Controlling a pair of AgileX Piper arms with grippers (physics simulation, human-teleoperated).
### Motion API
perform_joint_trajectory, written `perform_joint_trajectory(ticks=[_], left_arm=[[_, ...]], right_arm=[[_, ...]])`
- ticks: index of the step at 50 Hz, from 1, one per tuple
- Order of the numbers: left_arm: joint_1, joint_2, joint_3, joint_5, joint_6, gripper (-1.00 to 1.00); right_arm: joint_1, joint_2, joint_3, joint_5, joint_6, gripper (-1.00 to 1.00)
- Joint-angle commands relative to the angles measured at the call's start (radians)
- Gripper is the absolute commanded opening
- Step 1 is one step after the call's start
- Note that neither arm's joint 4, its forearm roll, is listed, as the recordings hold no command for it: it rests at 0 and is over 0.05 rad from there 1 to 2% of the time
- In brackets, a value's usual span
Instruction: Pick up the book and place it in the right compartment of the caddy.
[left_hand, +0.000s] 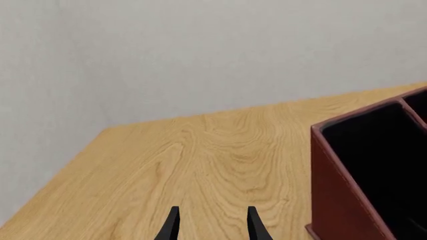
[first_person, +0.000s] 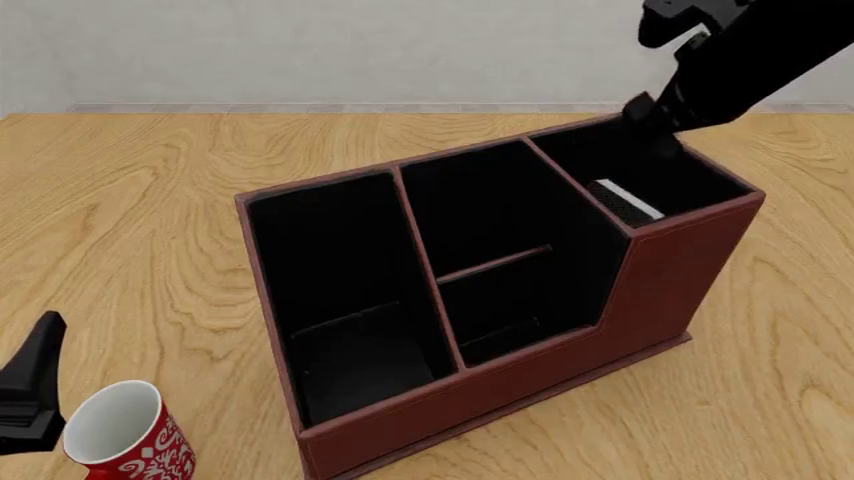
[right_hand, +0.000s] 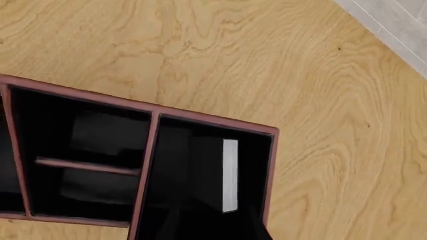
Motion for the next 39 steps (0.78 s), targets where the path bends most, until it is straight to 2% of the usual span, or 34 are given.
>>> perform_joint_trajectory(ticks=[1,17,22,34,36,39], left_arm=[[-0.009,0.000,-0.017,-0.003,-0.004,1.00],[-0.022,0.000,-0.073,0.026,-0.010,1.00],[-0.025,0.000,-0.080,0.028,-0.009,1.00],[-0.040,0.000,-0.105,0.049,0.005,1.00],[-0.042,0.000,-0.114,0.055,0.007,1.00],[-0.044,0.000,-0.121,0.059,0.011,1.00]], right_arm=[[0.000,-0.073,-0.063,0.082,-0.014,1.00],[0.054,-0.277,-0.043,0.174,-0.040,1.00],[0.056,-0.353,0.014,0.180,-0.055,1.00],[0.094,-0.534,0.104,0.145,-0.062,1.00],[0.115,-0.570,0.127,0.134,-0.038,1.00],[0.099,-0.617,0.145,0.099,-0.052,1.00]])
